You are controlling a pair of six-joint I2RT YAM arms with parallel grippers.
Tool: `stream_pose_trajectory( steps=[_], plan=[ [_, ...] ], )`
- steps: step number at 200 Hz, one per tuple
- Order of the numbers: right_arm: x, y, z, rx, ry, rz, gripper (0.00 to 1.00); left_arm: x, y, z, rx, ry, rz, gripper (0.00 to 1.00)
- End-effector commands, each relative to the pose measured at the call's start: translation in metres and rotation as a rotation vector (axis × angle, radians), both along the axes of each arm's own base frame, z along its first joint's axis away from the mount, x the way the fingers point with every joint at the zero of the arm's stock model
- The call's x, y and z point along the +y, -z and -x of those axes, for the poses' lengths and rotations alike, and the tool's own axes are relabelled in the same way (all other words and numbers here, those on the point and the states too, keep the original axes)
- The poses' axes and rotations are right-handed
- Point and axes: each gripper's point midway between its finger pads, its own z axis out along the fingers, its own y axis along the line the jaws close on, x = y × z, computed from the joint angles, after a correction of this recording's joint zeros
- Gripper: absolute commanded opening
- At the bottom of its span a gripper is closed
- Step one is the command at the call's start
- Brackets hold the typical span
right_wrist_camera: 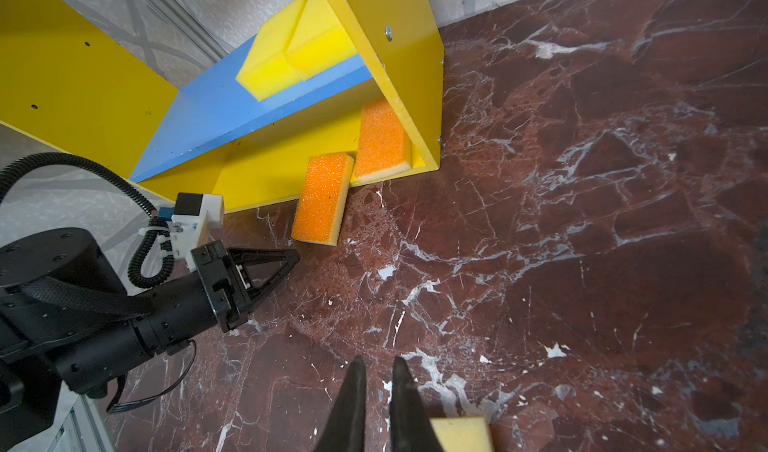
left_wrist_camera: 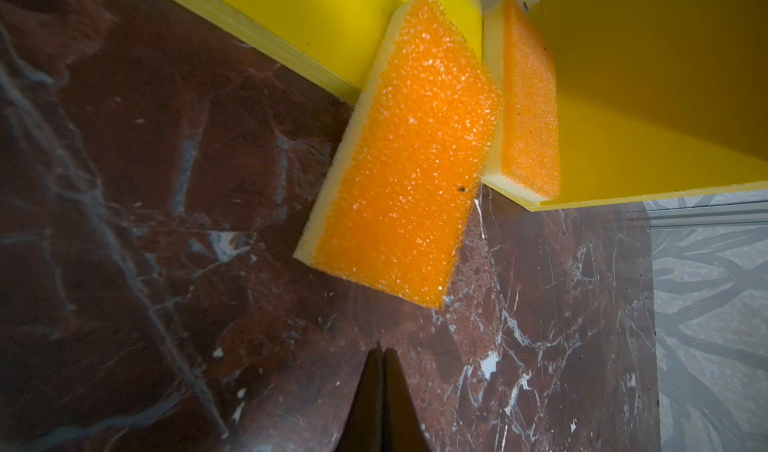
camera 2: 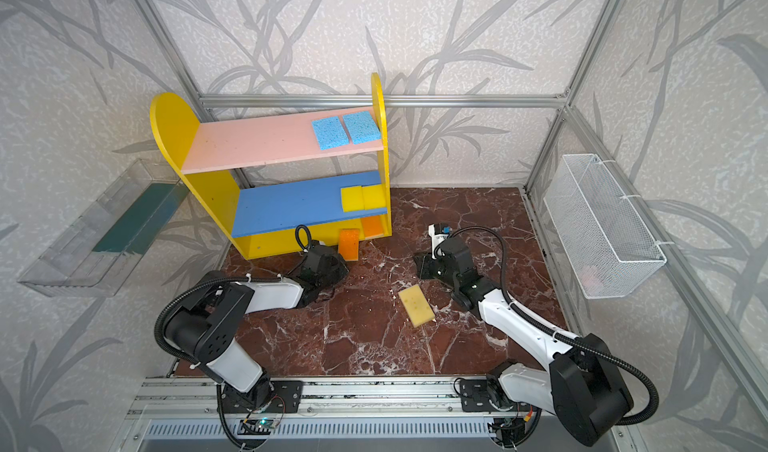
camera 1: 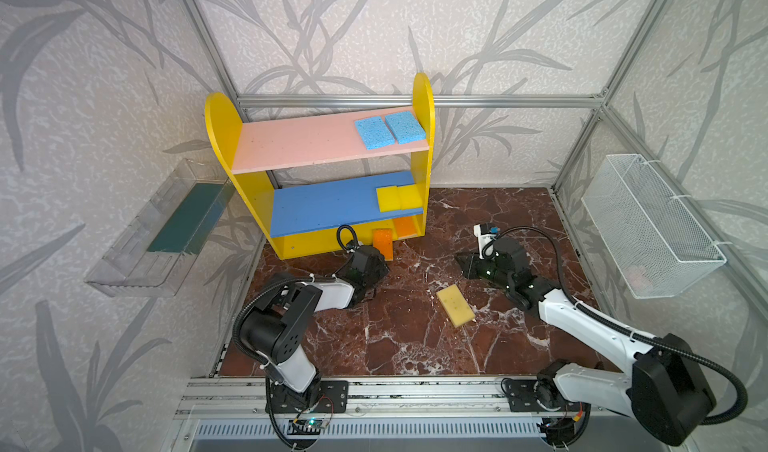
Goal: Place and organize the cleaning sponges onto the shelf
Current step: 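Release the sponge and withdraw the right gripper while the left approaches the shelf base, then press both orange sponges against the shelf base with the left gripper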
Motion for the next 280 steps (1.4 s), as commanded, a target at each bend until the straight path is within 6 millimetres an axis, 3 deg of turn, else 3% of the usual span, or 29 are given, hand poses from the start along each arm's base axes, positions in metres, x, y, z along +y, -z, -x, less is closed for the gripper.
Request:
stream_pose_trajectory(
  steps=[1,105,194,280],
  plan=[
    [-0.003,-0.004,0.002,-0.009,0.008,-0.015,0.14,0.002,-0.008,-0.016,-0.040,-0.050,0.022,0.00],
    [-0.004,0.004,-0.001,0.009,0.015,0.000,0.14,-0.003,0.016,-0.037,-0.033,-0.070,0.051,0.00],
    [-0.003,0.007,-0.003,0.017,0.016,0.003,0.14,-0.004,0.002,-0.062,-0.074,-0.066,0.033,0.00],
    [-0.004,0.004,-0.003,0.014,0.016,0.003,0.14,-0.006,0.004,-0.083,-0.067,-0.056,0.026,0.00]
  ],
)
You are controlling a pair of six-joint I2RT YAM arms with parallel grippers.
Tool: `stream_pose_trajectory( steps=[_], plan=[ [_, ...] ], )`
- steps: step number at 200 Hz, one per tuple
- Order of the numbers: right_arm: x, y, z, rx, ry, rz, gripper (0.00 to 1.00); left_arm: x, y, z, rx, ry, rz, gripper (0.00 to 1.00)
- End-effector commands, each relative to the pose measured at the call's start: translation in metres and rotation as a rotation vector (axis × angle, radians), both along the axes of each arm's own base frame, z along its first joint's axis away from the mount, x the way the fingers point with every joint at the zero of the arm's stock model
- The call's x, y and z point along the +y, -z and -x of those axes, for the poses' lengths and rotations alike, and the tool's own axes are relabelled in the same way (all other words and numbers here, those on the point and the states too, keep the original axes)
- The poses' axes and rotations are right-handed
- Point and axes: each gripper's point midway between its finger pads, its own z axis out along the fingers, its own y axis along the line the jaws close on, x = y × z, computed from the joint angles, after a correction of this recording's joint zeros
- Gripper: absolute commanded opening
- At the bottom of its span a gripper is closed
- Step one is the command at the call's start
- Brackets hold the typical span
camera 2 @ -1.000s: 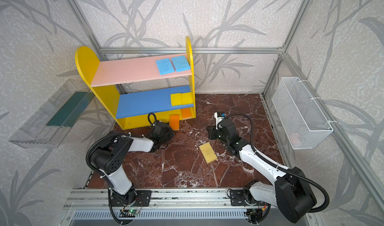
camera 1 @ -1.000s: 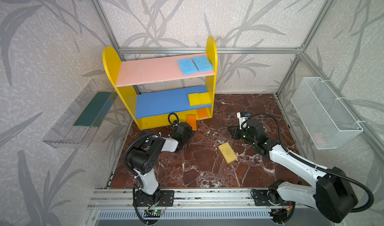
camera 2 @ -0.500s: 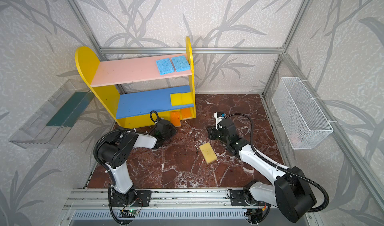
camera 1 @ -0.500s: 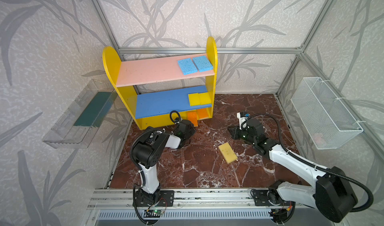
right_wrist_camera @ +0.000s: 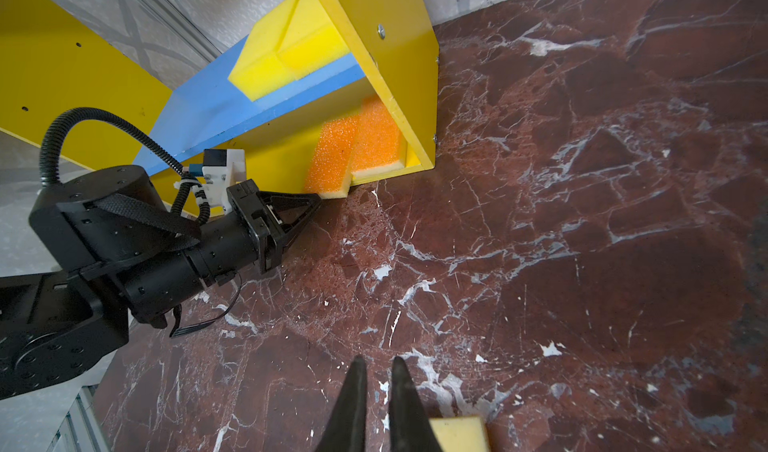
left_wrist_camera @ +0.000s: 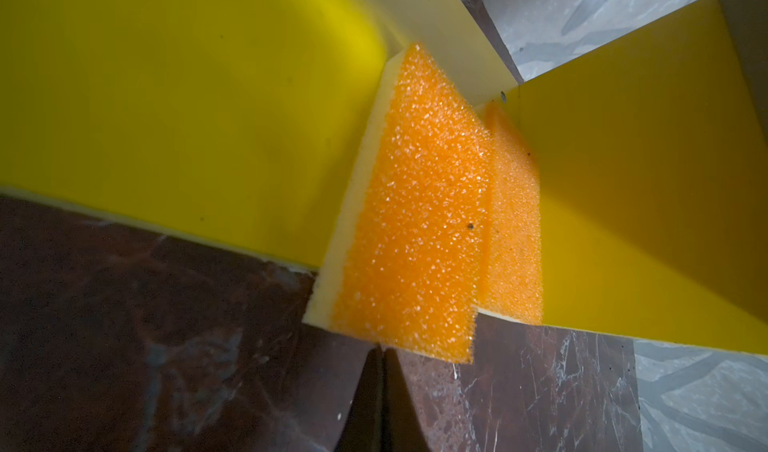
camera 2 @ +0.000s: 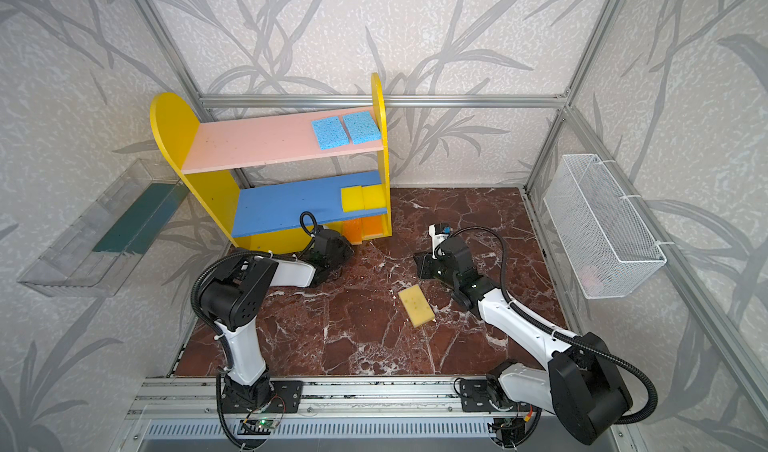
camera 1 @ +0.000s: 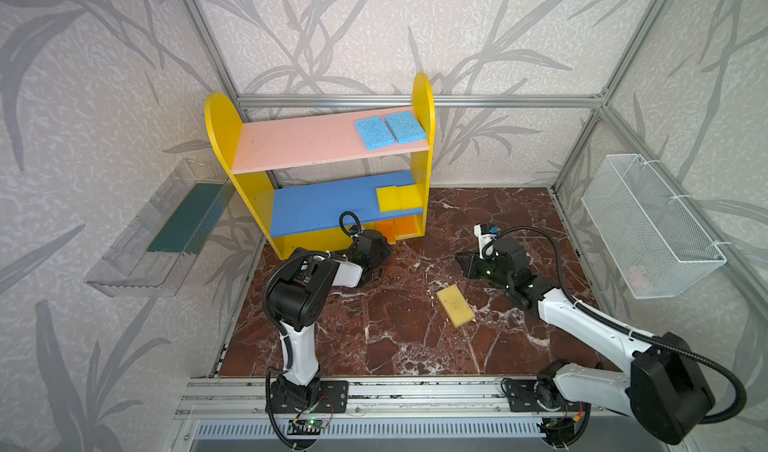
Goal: Place and organize the cleaning sponges onto the shelf
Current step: 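Press both orange sponges against the shelf base with the left gripper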
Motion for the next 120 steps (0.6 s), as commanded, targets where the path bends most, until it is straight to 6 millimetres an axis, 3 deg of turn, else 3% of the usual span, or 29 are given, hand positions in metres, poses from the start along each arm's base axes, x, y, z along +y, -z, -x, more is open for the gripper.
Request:
stream_pose_trajectory(
  steps=[1,120],
  plan=[
    [-0.002,0.002,-0.001,0.007,0.006,0.001,0.14,0.002,0.003,-0.007,0.009,0.000,-0.010,0.00],
    [-0.003,0.004,-0.002,0.012,0.009,0.003,0.14,-0.006,-0.004,-0.026,-0.012,0.006,0.010,0.00]
  ],
)
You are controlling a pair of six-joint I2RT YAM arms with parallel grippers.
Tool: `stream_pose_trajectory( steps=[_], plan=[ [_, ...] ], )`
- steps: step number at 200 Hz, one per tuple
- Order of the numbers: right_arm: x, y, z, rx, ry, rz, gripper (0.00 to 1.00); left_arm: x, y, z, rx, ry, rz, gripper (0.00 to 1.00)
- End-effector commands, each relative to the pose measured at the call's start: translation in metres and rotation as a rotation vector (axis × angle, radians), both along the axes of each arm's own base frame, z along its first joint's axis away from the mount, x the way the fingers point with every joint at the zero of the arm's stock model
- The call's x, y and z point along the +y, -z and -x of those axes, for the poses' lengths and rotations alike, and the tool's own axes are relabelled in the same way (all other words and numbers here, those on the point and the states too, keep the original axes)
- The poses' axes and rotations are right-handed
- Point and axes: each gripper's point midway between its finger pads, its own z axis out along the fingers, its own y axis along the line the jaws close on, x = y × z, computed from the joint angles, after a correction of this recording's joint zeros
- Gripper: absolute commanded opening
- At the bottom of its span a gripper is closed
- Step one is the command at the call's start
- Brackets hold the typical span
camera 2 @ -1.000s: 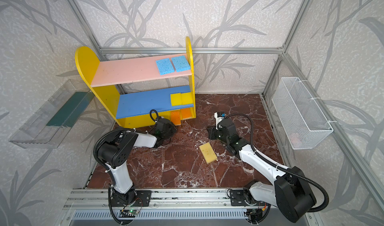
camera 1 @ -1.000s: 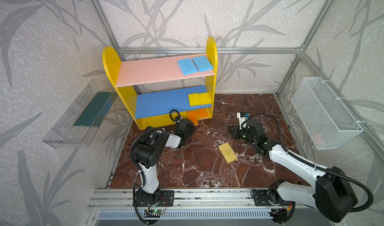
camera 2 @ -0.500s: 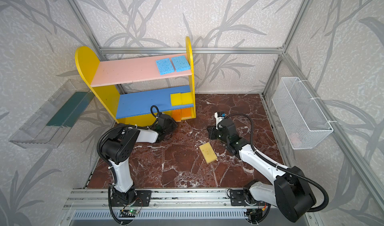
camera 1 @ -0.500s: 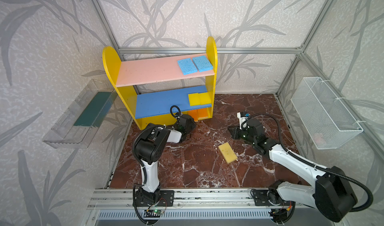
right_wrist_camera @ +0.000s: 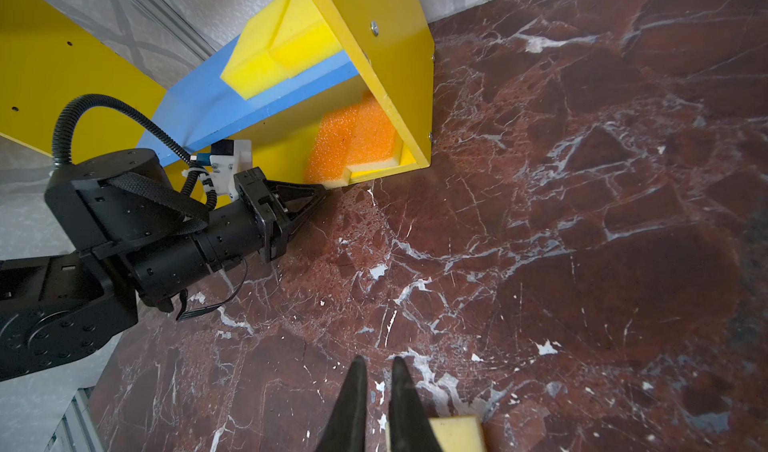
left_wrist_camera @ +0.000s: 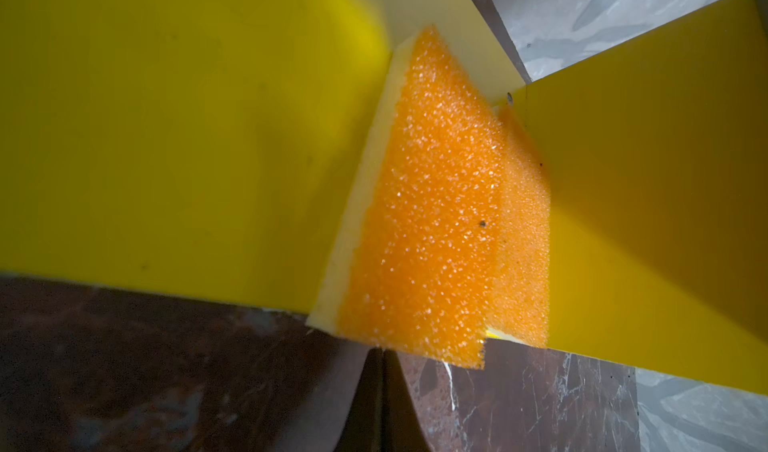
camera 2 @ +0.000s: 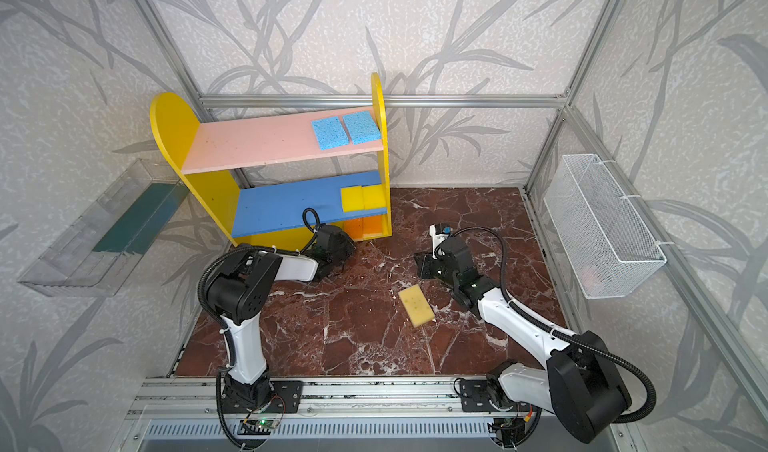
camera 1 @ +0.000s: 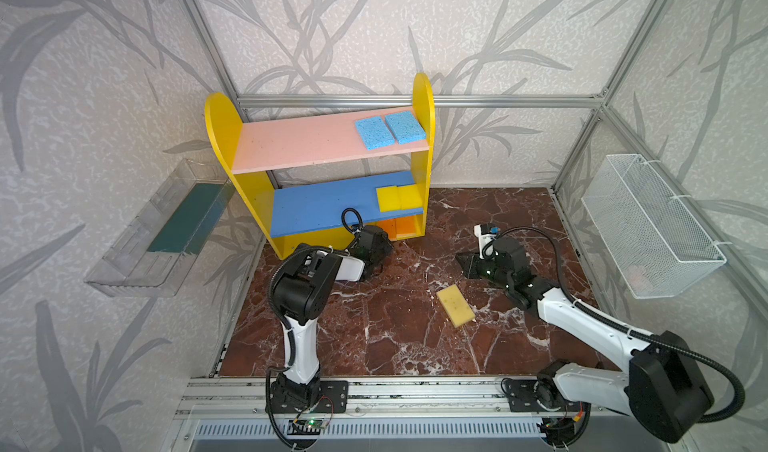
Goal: Place and organize the cleaning sponges onto the shelf
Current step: 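Press both orange sponges against the shelf base with the left gripper, then grasp the pale yellow sponge with the right gripper while the left withdraws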
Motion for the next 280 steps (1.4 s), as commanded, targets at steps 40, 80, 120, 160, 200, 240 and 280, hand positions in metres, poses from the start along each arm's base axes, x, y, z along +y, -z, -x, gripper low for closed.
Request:
stream_pose_trajectory(
  steps=[40,80,120,160,200,240,280],
  plan=[
    [-0.002,0.001,-0.001,0.004,0.006,0.000,0.14,-0.003,-0.011,-0.017,-0.037,-0.005,-0.002,0.00],
    [-0.001,0.002,-0.001,0.010,-0.001,0.009,0.22,-0.007,-0.016,-0.013,-0.043,0.019,0.004,0.00],
    [0.009,0.004,0.006,0.040,-0.089,0.044,0.79,-0.011,-0.028,0.010,-0.060,0.076,-0.013,0.26],
    [0.012,0.035,0.030,0.161,-0.203,0.173,0.98,-0.018,-0.042,0.047,-0.078,0.149,-0.036,0.55],
    [0.014,0.070,0.070,0.239,-0.276,0.358,0.99,-0.020,-0.057,0.090,-0.110,0.212,-0.072,0.72],
    [0.009,0.100,0.100,0.327,-0.320,0.505,0.99,-0.010,-0.068,0.130,-0.128,0.247,-0.120,0.72],
    [-0.006,0.122,0.116,0.410,-0.322,0.591,0.99,0.011,-0.069,0.162,-0.123,0.255,-0.160,0.73]
  ],
)
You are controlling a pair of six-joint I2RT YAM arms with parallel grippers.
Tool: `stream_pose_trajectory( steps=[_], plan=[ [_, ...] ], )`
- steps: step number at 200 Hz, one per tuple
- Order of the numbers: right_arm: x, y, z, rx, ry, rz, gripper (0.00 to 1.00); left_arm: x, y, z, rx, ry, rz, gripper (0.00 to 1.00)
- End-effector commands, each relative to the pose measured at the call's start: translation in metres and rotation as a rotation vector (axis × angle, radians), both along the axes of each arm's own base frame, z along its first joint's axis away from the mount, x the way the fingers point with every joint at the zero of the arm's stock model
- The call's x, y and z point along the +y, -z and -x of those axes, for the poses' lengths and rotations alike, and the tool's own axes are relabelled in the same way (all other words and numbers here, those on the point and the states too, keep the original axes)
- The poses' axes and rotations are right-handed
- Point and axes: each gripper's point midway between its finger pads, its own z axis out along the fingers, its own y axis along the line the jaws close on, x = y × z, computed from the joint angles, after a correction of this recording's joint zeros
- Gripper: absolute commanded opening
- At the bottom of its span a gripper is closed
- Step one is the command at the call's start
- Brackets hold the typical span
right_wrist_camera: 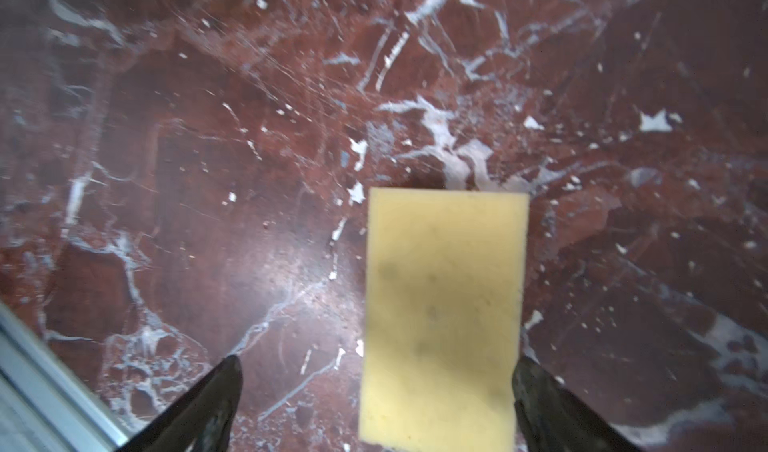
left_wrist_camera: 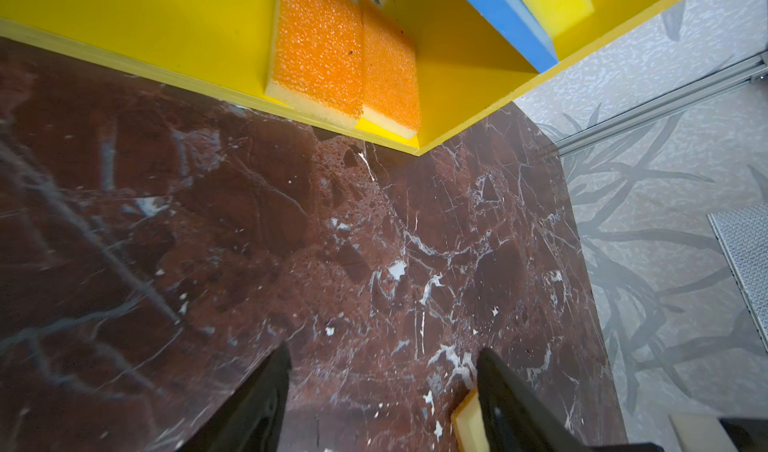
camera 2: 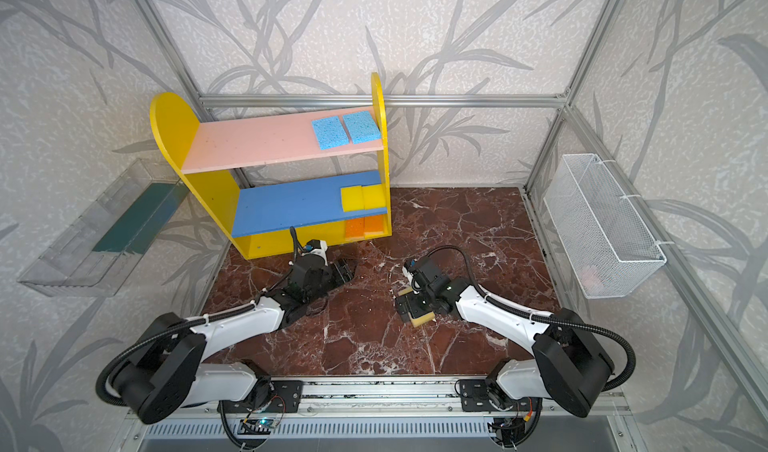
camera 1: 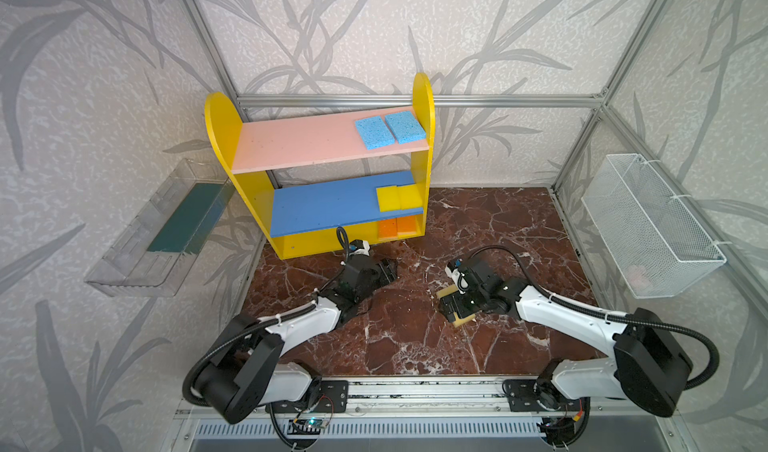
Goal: Place and organize the cleaning sponges onto the shelf
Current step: 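Grasp the pale yellow sponge with the right gripper while the left withdraws, then lift the pale yellow sponge toward the shelf while the left gripper rises beside it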
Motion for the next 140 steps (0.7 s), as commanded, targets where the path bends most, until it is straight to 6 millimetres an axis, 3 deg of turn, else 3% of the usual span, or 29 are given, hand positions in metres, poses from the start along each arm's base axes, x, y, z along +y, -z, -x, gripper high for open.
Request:
stream_pose_trajectory(
  steps=[1,43,93,124,140],
  plan=[
    [-0.020,0.019,0.014,0.051,0.001,0.118,0.99,0.017,0.007,0.017,0.012,-0.013,-0.068,0.73],
    [-0.020,0.031,0.014,0.079,-0.002,0.151,0.99,0.023,0.007,0.035,0.009,0.004,-0.052,0.73],
    [-0.019,0.045,0.010,0.113,0.008,0.195,1.00,0.022,0.010,0.042,0.023,0.027,-0.027,0.75],
    [-0.016,0.048,0.007,0.123,0.012,0.199,0.90,0.019,0.005,0.042,0.022,0.044,0.000,0.75],
    [-0.013,0.047,0.007,0.129,0.012,0.188,0.79,0.019,0.002,0.042,0.023,0.050,0.014,0.75]
  ],
)
